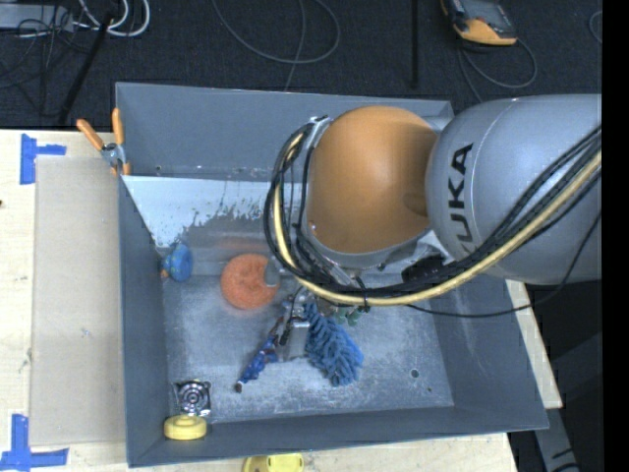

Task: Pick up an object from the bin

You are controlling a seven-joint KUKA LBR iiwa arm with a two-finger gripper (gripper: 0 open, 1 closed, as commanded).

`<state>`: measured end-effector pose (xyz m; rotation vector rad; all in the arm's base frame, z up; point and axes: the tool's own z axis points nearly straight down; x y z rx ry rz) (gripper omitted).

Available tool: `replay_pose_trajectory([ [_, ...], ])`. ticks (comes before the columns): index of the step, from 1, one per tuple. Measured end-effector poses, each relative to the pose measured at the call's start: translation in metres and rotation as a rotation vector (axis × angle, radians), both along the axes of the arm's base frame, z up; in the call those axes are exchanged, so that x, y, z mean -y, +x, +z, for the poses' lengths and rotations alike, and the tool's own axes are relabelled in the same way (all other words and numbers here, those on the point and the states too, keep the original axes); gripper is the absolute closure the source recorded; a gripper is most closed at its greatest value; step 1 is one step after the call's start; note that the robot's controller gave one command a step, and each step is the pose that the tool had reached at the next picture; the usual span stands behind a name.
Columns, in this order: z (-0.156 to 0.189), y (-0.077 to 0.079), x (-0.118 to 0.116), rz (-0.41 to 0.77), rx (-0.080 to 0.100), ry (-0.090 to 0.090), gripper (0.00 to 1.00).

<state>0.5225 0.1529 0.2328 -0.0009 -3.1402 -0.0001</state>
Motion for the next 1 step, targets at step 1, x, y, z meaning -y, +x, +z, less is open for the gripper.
replay_pose_trajectory([
  [1,-0.0403,0.0021,0.0169,0.061,0.006,0.001,0.00],
])
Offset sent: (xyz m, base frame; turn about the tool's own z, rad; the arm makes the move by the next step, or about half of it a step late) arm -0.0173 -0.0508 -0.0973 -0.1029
